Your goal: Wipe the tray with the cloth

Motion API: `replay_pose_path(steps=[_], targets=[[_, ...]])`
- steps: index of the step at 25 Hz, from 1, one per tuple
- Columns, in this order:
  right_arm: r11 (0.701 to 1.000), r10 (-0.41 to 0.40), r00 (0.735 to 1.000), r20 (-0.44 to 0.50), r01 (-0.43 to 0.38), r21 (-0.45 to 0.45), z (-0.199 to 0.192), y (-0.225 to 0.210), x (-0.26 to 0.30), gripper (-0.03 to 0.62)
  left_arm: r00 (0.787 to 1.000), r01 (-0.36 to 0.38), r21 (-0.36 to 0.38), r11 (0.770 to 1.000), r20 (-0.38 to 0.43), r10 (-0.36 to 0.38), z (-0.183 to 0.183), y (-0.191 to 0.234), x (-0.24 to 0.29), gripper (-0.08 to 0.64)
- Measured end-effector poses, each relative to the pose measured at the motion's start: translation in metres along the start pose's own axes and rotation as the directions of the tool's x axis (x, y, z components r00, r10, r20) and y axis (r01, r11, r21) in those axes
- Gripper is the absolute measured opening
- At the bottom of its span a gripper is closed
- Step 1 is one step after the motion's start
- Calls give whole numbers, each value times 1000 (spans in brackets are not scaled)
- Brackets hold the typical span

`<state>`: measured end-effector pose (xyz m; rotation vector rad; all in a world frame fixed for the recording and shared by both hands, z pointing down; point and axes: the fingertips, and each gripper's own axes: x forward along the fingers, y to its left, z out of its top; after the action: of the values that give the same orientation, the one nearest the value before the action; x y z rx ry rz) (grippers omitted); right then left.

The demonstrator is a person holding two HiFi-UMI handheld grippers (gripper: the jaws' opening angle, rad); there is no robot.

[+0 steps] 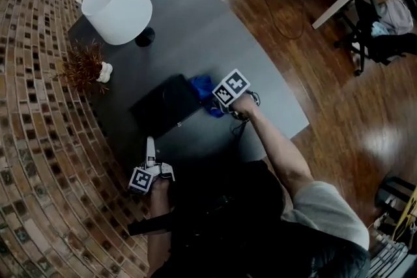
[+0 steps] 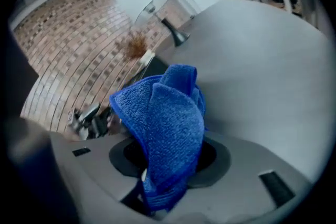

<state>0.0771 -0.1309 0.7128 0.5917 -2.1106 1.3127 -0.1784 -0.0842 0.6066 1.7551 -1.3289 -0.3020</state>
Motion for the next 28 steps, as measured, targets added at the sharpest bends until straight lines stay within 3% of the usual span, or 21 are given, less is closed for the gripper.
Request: replay_pose_path(steps=[2, 3, 6, 8, 10, 12, 13, 14, 15, 17, 20, 22, 25, 28], targets=[[995, -10, 992, -126, -3, -100, -39, 3, -18, 176, 999, -14, -37, 999, -43, 12, -20, -3, -15, 199], [988, -57, 991, -119, 39, -148, -36, -3, -28, 176, 998, -7, -62, 998, -68, 2, -31, -6, -20, 199], [944, -184, 977, 110, 207, -258, 53, -13, -55, 179, 992, 25, -120, 992, -122, -40, -59, -12, -17, 199], [921, -180, 952, 248, 252, -297, 127, -7, -47, 182, 989, 40, -114, 993, -137, -55, -65, -13, -6, 199], [900, -155, 952, 265, 247, -360, 177, 8, -21, 183, 990, 39, -128, 991, -133, -56, -65, -11, 6, 201], [860, -181, 974, 138, 225, -458, 191, 11, 18, 183, 993, 24, -150, 988, -111, -40, -59, -6, 16, 201], [847, -198, 979, 47, 195, -495, 187, 8, 36, 182, 994, 14, -152, 988, -102, -30, -56, -2, 19, 199], [852, -193, 981, -34, 150, -501, 180, 7, 49, 182, 995, 9, -149, 989, -99, -24, -55, 2, 20, 198], [875, -160, 982, -98, 95, -474, 172, 9, 54, 174, 995, 11, -145, 989, -99, -25, -53, 4, 20, 198], [928, -45, 981, -190, -29, -370, 153, 18, 51, 169, 995, 12, -137, 991, -94, -25, -44, 10, 19, 199], [958, 106, 951, -290, -175, -226, 93, 32, 39, 161, 997, 10, -151, 988, -68, -20, -14, 25, 22, 201], [960, 179, 945, -274, -229, -163, 44, 46, 36, 161, 996, 22, -149, 989, -80, -34, 5, 35, 35, 215], [956, 253, 953, -166, -273, -112, -20, 79, 38, 161, 986, 74, -92, 993, -144, -87, 19, 30, 70, 216], [957, 229, 972, -56, -235, -168, -51, 90, 43, 163, 966, 120, -33, 992, -227, -125, 14, 9, 100, 232]])
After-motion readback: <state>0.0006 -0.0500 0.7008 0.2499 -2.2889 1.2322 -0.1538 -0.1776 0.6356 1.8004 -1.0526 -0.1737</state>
